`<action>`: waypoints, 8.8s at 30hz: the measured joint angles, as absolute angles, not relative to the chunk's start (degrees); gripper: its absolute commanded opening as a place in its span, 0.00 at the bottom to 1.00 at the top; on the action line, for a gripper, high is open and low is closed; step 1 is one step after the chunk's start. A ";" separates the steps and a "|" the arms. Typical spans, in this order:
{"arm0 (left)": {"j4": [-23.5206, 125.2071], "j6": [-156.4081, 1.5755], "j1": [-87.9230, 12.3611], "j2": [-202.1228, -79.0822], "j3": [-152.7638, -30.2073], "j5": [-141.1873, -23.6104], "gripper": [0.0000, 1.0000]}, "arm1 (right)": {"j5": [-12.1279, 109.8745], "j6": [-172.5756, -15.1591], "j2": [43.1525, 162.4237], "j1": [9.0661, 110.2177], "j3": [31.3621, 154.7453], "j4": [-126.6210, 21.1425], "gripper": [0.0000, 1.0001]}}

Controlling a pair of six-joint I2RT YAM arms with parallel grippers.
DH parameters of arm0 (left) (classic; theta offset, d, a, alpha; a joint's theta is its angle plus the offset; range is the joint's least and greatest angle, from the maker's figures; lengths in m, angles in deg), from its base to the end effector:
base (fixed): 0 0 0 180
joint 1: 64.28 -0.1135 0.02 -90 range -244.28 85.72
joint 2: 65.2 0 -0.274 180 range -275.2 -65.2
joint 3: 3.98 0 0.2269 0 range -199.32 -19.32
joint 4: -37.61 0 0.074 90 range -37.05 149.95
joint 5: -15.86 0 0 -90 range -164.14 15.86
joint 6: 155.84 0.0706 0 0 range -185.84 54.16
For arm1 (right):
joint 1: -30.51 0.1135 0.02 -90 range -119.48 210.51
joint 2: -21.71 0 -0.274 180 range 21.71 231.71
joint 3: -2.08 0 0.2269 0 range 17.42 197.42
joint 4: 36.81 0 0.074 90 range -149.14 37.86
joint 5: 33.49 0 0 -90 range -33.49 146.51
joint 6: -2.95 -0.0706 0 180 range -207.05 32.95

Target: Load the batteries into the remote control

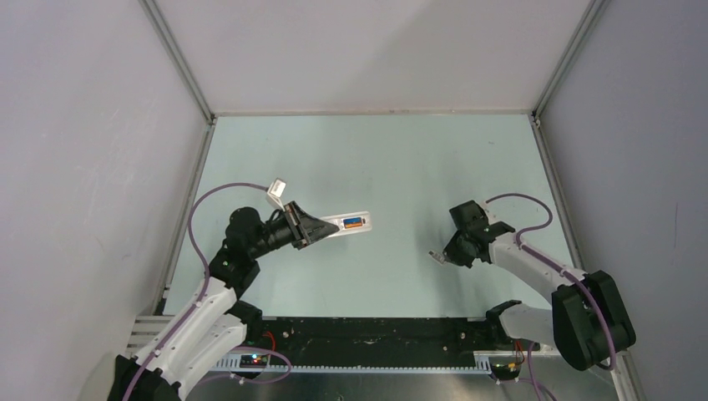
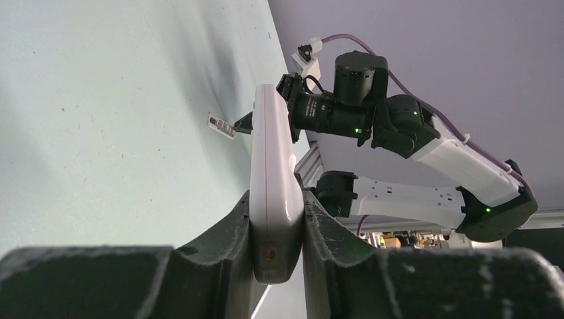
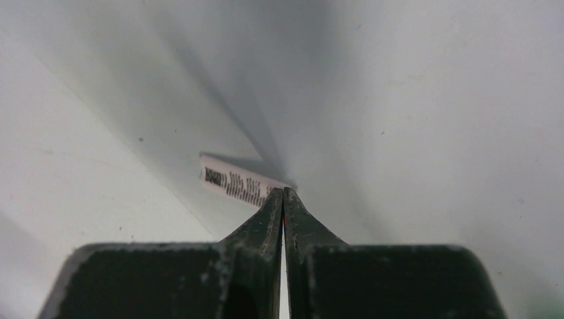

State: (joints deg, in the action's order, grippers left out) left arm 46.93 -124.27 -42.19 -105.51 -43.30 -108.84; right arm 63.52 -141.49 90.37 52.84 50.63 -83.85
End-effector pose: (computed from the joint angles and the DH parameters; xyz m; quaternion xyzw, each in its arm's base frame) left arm 0.1404 -0.1004 0.2632 -0.0470 0.7559 -0.5699 0.3187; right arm 0.1784 0.0640 0.1579 0.2822 0.9368 0.0758 0.1922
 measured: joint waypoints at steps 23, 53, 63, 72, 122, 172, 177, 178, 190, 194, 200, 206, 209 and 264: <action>55.38 -118.48 -42.65 -108.94 -45.18 -110.30 0.00 | 57.55 -109.10 95.00 59.70 63.26 -89.97 0.71; 60.00 -115.73 -43.86 -110.10 -46.56 -111.48 0.00 | 53.68 -100.02 117.56 57.76 73.06 -98.29 0.53; 60.17 -115.20 -44.25 -111.50 -47.57 -112.03 0.00 | 54.97 -101.58 118.30 61.08 73.56 -98.95 0.33; 60.41 -114.22 -44.77 -114.28 -49.03 -112.20 0.00 | 54.97 -108.20 118.41 67.97 73.87 -97.44 0.32; 60.56 -109.23 -35.99 -118.54 -46.36 -124.35 0.00 | 59.10 -76.51 93.56 100.77 83.00 -99.10 0.31; 60.35 -107.33 -34.02 -120.51 -48.92 -123.81 0.00 | 60.57 -81.01 104.01 99.88 89.62 -101.70 0.32; 60.35 -107.33 -34.02 -120.51 -48.92 -123.68 0.00 | 60.53 -81.01 104.75 99.88 90.15 -102.14 0.32; 60.35 -107.33 -34.02 -120.51 -48.92 -123.65 0.00 | 60.35 -80.99 104.86 99.88 90.21 -102.21 0.32; 60.37 -107.33 -34.02 -120.51 -48.92 -123.39 0.00 | 59.93 -81.01 106.04 99.90 90.80 -102.73 0.32; 60.37 -107.31 -34.02 -120.51 -48.92 -123.41 0.00 | 59.89 -81.01 106.04 99.83 90.89 -102.82 0.32; 60.35 -107.29 -34.02 -120.51 -48.92 -123.37 0.00 | 59.56 -80.88 107.22 99.68 92.53 -104.07 0.32; 60.39 -107.33 -34.02 -120.42 -48.92 -123.20 0.00 | 59.19 -80.83 108.29 99.48 93.58 -104.96 0.33; 60.32 -107.44 -34.02 -120.29 -48.92 -123.20 0.00 | 59.00 -81.01 108.32 99.29 93.71 -105.03 0.35; 57.59 -116.14 -34.04 -120.33 -58.89 -126.08 0.00 | 68.11 -133.75 61.69 87.88 58.35 -77.57 0.97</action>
State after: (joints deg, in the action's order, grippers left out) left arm 57.59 -116.14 -34.04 -120.33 -58.89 -126.08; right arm 68.11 -133.75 61.69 87.88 58.35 -77.57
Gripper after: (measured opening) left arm 0.297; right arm 0.963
